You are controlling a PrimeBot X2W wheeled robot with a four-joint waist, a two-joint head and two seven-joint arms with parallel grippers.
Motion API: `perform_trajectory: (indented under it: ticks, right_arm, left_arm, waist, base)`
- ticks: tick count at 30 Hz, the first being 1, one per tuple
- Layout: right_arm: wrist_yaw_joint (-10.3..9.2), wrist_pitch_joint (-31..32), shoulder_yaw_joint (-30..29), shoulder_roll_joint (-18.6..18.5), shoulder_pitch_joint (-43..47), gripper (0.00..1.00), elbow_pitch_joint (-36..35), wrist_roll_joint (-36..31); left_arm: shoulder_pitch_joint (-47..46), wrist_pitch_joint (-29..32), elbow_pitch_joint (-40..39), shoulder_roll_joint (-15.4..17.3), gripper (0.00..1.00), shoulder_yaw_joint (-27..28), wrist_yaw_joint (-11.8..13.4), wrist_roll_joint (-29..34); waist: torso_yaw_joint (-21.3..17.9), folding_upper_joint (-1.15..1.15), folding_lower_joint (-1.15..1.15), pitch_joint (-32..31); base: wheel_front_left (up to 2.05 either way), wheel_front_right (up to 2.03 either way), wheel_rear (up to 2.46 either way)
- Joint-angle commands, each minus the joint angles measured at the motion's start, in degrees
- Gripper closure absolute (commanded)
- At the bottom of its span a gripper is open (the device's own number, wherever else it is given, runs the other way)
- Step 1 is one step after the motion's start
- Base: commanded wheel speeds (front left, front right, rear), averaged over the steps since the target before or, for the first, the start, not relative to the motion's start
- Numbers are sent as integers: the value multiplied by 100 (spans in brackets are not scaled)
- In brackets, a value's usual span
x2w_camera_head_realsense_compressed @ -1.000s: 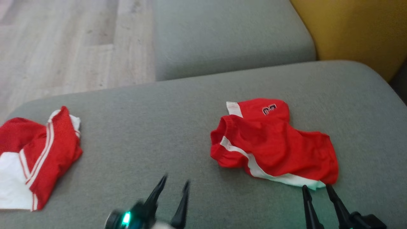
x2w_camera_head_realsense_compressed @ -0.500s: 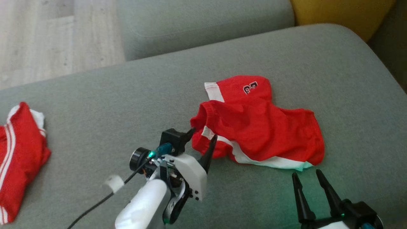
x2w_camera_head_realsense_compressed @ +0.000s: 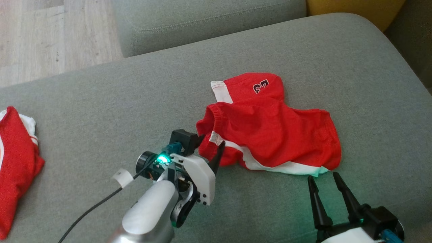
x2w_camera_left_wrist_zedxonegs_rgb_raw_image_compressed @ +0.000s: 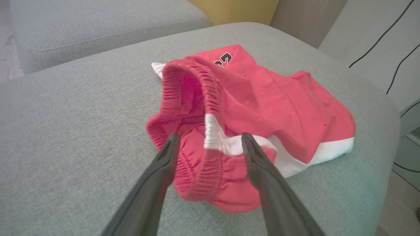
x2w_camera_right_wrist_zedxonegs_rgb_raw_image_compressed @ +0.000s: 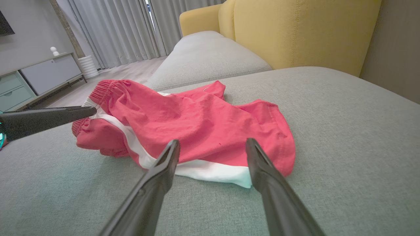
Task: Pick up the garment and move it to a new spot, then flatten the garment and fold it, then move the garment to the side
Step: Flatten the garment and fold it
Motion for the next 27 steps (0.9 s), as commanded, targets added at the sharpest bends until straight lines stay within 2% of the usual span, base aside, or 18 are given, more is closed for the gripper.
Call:
perform_trajectory:
  ticks: [1,5,7,10,15,19,23,27]
  right_arm:
    - [-4,-23,171,-49,-237,0,-155,-43]
    - [-4,-23,227,-49,-269,0,-120,-42]
    - [-4,-23,246,-49,-290,0,-106,-37]
    - [-4,-23,242,-49,-311,0,-95,-16]
    - [-4,-23,248,-49,-323,0,-62,23]
    - [-4,-23,278,-49,-317,0,-49,54]
    - [-4,-23,280,-49,-268,0,-44,88]
    - [-4,-23,243,-49,-206,0,-50,102]
  left_arm:
    - [-332,-71,-107,3,13,125,-37,-13]
    - [-392,-100,6,3,67,40,-220,-262]
    - [-444,-148,28,3,100,-18,-304,-392]
    - [-547,-204,-4,3,100,-138,-422,-607]
    - [-853,-199,-443,3,100,-356,-601,-1523]
    - [-1500,-208,-807,3,100,-416,-639,-2129]
    - [-2312,-324,-908,3,100,-283,-583,-2463]
    - [-2903,-472,-765,3,100,-113,-363,-2674]
  waist:
    - [-2,0,0,-6]
    - [-46,0,0,-17]
    - [-80,0,0,-20]
    - [-135,0,0,-41]
    - [-231,0,0,-158]
    - [-350,0,0,-331]
    - [-455,0,0,-497]
    - [-439,0,0,-601]
  base:
    - [0,0,0]
    - [0,0,0]
    - [0,0,0]
    - [0,0,0]
    - [0,0,0]
    - [0,0,0]
    - [0,0,0]
    - [0,0,0]
